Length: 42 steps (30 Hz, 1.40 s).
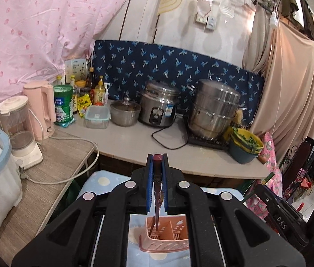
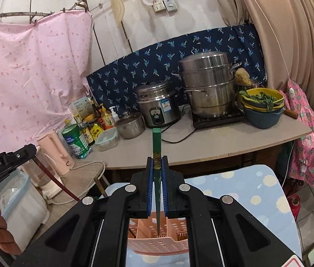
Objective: Organize utensils
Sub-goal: 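Lift both chopsticks over the pink basket and open both tools to drop them, then move both open tools back to the remaining red chopsticks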
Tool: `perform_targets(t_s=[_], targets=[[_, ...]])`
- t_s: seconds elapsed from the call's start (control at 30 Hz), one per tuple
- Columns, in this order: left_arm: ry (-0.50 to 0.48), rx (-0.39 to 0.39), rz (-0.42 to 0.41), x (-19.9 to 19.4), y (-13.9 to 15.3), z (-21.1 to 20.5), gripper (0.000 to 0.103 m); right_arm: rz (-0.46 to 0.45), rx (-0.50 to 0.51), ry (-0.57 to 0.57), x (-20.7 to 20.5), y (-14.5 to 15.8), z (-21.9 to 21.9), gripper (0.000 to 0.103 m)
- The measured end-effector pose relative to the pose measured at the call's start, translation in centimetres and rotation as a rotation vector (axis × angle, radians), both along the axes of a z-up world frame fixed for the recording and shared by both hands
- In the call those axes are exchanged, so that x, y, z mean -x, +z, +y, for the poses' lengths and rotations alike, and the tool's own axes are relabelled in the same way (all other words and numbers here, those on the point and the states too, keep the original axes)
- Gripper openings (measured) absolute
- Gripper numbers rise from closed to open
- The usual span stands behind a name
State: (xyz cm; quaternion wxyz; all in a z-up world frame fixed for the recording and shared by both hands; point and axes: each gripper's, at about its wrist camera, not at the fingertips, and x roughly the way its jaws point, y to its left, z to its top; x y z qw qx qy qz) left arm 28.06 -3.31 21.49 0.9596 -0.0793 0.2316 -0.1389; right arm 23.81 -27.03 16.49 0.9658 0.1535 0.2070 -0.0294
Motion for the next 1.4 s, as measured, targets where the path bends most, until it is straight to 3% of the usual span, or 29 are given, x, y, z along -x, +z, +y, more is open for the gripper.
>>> perform_targets(t_s=[0.27, 0.3, 0.33, 0.4, 0.5, 0.77, 0.97, 1.4], targets=[[-0.008, -0.022, 0.073, -1.5, -3.3, -0.4, 0.008, 0.065, -0.024, 0.004, -1.6, -3.2, -0.4, 0.008], [-0.009, -0.026, 0.077, -1.5, -3.5, -0.5, 0.010, 0.066, -0.022, 0.002, -1.5, -3.3, -0.3, 0.013], [-0.007, -0.029, 0.080, -1.5, -3.6, -0.5, 0.013, 0.066, -0.025, 0.003, -1.4, -3.2, -0.4, 0.015], [0.001, -0.032, 0.081, -1.4, -3.8, -0.4, 0.030, 0.058, -0.022, 0.000, -1.0, -3.0, -0.4, 0.020], [0.009, -0.034, 0.065, -0.7, -3.6, -0.2, 0.042, 0.039, 0.009, -0.003, 0.1, -2.2, 0.0, 0.028], [0.012, -0.098, 0.047, 2.8, -3.2, 0.0, 0.042, 0.012, 0.007, 0.006, 4.5, -0.9, 0.7, 0.031], [-0.011, -0.171, 0.064, 7.1, -4.7, 0.3, 0.042, 0.019, 0.023, 0.007, 9.2, -1.7, 1.6, 0.035], [-0.040, -0.230, 0.155, 14.4, -10.7, 2.0, 0.042, 0.156, 0.086, 0.037, 18.1, -8.3, 4.6, 0.035]])
